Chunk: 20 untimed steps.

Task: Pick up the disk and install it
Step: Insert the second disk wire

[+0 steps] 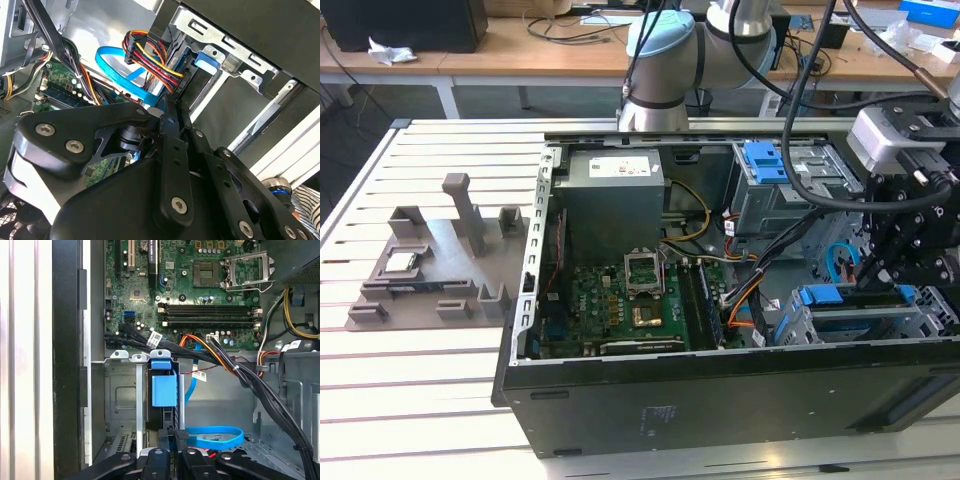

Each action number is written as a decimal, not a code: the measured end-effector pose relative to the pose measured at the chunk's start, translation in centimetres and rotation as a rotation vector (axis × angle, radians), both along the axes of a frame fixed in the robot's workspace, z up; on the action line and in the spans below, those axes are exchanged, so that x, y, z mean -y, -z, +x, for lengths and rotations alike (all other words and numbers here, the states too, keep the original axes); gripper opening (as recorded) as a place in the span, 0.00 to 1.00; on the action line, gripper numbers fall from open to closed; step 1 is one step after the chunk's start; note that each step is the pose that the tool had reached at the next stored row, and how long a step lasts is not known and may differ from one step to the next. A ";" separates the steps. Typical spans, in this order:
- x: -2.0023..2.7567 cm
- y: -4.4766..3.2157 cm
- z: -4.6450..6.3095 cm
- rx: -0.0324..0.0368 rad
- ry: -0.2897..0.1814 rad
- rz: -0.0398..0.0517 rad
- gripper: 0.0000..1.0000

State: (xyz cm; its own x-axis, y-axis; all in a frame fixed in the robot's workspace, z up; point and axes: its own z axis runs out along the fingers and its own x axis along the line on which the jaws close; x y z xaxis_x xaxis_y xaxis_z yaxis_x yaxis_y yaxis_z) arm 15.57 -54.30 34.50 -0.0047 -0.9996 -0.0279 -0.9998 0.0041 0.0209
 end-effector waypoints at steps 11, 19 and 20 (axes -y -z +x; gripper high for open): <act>0.00 0.47 0.0 0.0000 -0.001 -0.0006 0.17; -0.08 -1.24 -0.1 0.0023 -0.001 -0.0008 0.24; -0.10 -1.54 -0.1 0.0027 -0.001 -0.0009 0.24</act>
State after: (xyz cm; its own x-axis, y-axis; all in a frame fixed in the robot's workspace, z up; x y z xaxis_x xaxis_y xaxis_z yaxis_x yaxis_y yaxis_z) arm 15.52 -54.20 36.03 -0.0032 -0.9996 -0.0270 -0.9998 0.0027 0.0183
